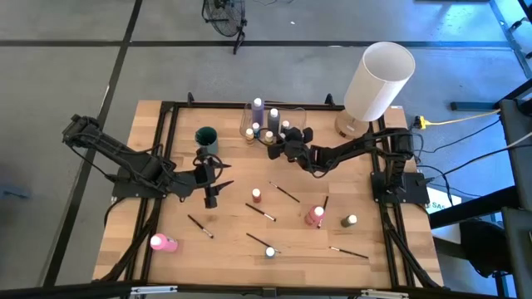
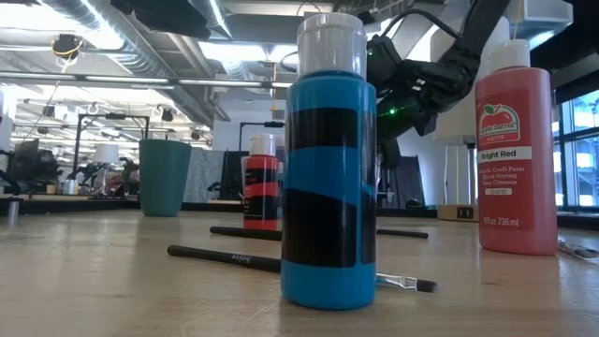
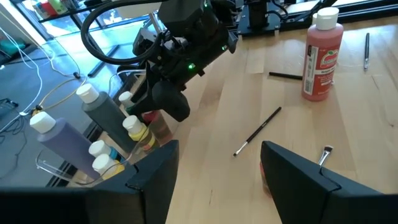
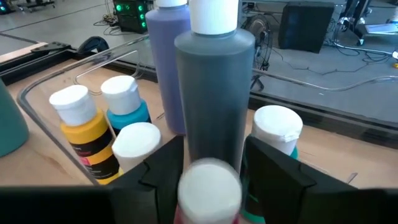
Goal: Pick & Place Paint Supplies
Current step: Put the silver paint brush into the green cup
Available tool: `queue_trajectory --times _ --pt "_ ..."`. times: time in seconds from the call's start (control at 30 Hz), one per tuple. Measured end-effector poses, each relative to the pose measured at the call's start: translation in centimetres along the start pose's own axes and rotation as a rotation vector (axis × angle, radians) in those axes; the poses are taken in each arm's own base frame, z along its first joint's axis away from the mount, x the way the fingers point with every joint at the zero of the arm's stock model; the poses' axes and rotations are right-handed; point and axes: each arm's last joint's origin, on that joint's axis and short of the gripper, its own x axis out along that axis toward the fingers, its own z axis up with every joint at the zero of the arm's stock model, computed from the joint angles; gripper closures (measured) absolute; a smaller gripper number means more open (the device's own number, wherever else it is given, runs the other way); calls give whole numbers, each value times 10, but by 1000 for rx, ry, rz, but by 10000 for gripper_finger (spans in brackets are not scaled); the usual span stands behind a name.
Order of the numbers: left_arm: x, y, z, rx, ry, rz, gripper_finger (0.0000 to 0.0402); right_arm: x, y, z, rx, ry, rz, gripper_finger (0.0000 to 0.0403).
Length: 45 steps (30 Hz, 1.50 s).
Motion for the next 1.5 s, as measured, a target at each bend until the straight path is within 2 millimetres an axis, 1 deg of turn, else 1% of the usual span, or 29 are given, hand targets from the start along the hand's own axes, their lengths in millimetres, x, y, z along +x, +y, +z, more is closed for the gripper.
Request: queue_trajectory --times 0.43,0.6,0.9,1.17,1.27,1.5 --pt "0 0 0 0 0 0 178 -1 2 0 -25 -2 19 222" --pt "0 0 0 0 0 0 178 -4 6 3 -41 -34 44 222" --pt "0 0 0 0 0 1 178 -5 7 6 -67 -67 30 222" --pt "0 0 0 1 0 1 178 -8 12 13 -110 -127 53 222" --pt "0 0 0 1 0 1 178 -11 15 16 -132 -165 46 222" --pt "0 0 0 9 0 1 178 -30 26 21 -211 -268 -78 222"
